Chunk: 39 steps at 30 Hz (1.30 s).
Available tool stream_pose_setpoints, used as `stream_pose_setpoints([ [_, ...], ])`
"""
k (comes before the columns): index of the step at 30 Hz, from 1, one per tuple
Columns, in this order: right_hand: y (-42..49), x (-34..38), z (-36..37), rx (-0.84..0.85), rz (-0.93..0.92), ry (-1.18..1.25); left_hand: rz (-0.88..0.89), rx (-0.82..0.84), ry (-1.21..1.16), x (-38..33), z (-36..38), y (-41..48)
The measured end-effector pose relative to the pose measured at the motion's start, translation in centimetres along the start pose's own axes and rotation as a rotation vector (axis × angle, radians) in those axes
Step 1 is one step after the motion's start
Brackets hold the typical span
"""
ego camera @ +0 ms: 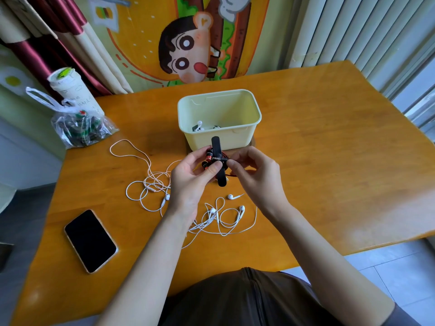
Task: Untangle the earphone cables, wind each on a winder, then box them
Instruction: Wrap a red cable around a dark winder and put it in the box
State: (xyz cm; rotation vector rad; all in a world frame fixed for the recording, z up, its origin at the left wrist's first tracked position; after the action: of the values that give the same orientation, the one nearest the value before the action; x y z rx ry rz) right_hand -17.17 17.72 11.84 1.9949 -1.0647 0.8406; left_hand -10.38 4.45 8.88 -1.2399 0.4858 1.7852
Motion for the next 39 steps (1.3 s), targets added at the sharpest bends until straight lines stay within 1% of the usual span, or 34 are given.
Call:
stream_pose_setpoints([
  [5, 0.1, 0.1, 0.2, 0.056, 0.009, 0.054, 0.014, 0.022, 0.041, -0.3, 0.1, 0.1],
  [11, -0.1, 0.1, 0.3, 0.097, 0.025, 0.120, -0.007, 0.039, -0.018, -0.3, 0.5, -0.2],
  [16, 0.3, -0.6, 0.1, 0.040, 0.015, 0.026, -0.007, 0.043, -0.037, -0.4, 0.5, -0.2],
  [19, 0.6, -0.2, -0.2, -0.006, -0.051, -0.042, -0.010, 0.039, -0.003, -0.2, 0.6, -0.1],
  [23, 0.4, 0.5, 0.0, -0.001, -0.122, -0.084, -0.010, 0.018, 0.021, -0.1, 0.5, -0.1],
  [30, 0.3, -0.3, 0.0, -0.001, -0.041, -0.059, -0.016, 0.057, -0.002, -0.2, 0.7, -0.1],
  [34, 0.5, -0.4, 0.0, 0.010, -0.035, -0.070, -0.036, 0.017, -0.055, 0.1, 0.6, 0.0],
  [39, 0.7, -0.3, 0.5, 0.047, 0.005, -0.010, -0.036, -0.047, -0.018, 0.2, 0.1, 0.3],
])
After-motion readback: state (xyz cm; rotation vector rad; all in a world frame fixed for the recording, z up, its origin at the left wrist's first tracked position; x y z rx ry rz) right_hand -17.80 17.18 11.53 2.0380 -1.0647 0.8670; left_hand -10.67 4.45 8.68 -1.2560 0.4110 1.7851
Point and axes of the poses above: each hand's wrist, its own y-axis towards the middle knuckle, its own z-axis out of the palm, x = y × z, the point moved 8 cm from there along y, towards the middle knuckle, and after that the axes turned 14 degrees about -y, right-handed, at the moved point
